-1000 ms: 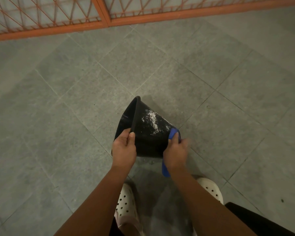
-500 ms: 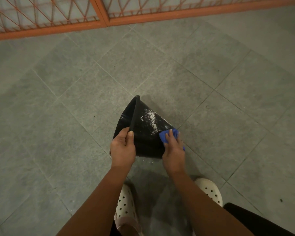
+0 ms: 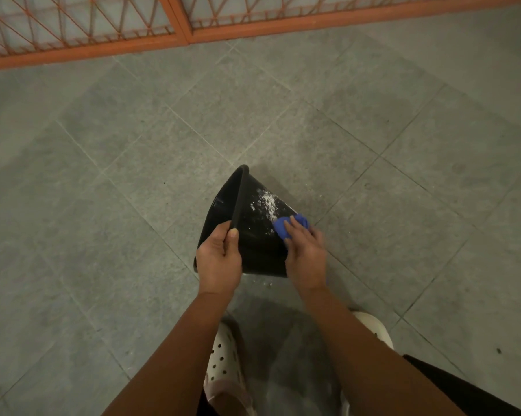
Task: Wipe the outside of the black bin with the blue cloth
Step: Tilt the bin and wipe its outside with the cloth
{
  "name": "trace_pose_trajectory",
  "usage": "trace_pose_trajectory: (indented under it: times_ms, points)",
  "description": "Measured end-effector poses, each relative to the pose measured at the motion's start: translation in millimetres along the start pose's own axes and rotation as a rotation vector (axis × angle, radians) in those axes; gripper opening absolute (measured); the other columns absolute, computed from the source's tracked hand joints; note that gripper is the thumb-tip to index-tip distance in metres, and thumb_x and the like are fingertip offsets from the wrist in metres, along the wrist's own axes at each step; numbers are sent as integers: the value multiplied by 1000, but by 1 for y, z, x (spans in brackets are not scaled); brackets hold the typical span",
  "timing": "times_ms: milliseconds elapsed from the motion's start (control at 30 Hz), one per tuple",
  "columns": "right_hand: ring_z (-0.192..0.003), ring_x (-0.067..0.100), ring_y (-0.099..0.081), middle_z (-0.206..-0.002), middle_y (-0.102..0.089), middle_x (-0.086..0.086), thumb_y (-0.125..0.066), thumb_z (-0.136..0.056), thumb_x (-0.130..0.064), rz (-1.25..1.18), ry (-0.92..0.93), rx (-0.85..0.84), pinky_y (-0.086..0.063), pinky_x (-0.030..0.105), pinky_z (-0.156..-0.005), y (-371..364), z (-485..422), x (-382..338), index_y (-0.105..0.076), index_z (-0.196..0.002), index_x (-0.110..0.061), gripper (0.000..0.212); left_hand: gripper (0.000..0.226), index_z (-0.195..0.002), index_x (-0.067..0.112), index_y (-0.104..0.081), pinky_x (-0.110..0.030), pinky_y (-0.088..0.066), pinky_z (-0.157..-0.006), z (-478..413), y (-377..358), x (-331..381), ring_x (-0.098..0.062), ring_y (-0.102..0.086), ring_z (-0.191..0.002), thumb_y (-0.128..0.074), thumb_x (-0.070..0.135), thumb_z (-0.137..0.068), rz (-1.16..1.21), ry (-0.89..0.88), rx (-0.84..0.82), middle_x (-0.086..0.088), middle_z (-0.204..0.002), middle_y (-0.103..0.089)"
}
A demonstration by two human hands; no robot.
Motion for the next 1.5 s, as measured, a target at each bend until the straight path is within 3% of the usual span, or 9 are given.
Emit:
trace_pose_trajectory:
  times_ms: [100,233,467,633,900,1067,1167,1300,1500]
  points:
    - [-139,28,-23,-146,-40,-4,-47,-95,-25,17,-110,-158,-21,49,-114,-7,-14,8,-43,-136,-26,41,23,-111,10,-65,-16,-46,-71,0,2,-3,-8,-60,-86,-46,18,-98,12,28,12,-1,-89,-64]
    - [-134,30,-28,-142,-44,4,-44,-96,-26,0,-398,-124,-26,49,-109,-6,-10,18,-41,-137,-24,41,21,-107,14,-65,-18,-44,-69,-2,1,-5,-4,-57,-79,-47,17,-98,-19,45,39,8,-80,-59]
    - [-126,36,-39,-128,-57,8,-63,-84,-21,96,-35,38,-35,53,-97,-1,4,-10,-67,-109,-18,26,16,-103,24,-59,-12,-42,-66,-7,1,-6,-2,-57,-81,-43,21,-99,-9,59,-61,12,-85,-58]
    - [-111,34,-51,-121,-55,18,-61,-86,-11,-66,-47,67,-45,52,-91,3,6,3,-65,-111,-7,26,34,-125,20,-52,-14,-44,-73,-11,-6,1,-6,-59,-95,-35,37,-100,-8,62,-248,3,-105,-61]
    - [-127,25,-37,-136,-51,-1,-54,-90,-15,-148,-79,15,-26,40,-100,-10,25,-8,-58,-122,-21,32,26,-93,47,-58,-22,-43,-80,-20,-1,1,-3,-59,-96,-41,28,-100,200,252,-306,16,-98,-62]
    - [-127,31,-35,-143,-45,1,-51,-93,-16,-94,-143,-10,-31,38,-103,-10,7,-3,-50,-132,-20,39,27,-118,24,-61,-44,-48,-97,-21,1,5,-19,-61,-107,-41,23,-100,232,262,-252,-2,-110,-66]
    - [-123,32,-35,-134,-49,10,-54,-91,-14,-137,-200,20,-30,37,-106,-10,14,-1,-56,-127,-13,36,30,-122,18,-59,-47,-48,-98,-19,-2,10,-18,-60,-106,-38,23,-101,158,213,-219,-2,-108,-65]
    - [-114,28,-39,-124,-53,11,-60,-86,-10,-221,-23,15,-28,32,-99,-10,23,-17,-60,-121,-14,34,29,-120,15,-60,-47,-50,-95,-20,-1,10,-18,-63,-101,-38,22,-101,145,207,-213,-5,-104,-67]
    - [-135,20,-34,-144,-42,0,-50,-94,-21,-176,-127,-62,-29,43,-112,-13,-5,-10,-47,-134,-23,40,31,-122,12,-59,-47,-49,-96,-18,-1,9,-21,-62,-103,-39,21,-101,154,188,-190,-8,-107,-67]
Point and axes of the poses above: each hand's wrist, its own z-axis away from the middle knuckle, its own y-axis out of the back of the hand, x = y × z, the point moved 3 cm from there along -z, towards the middle knuckle
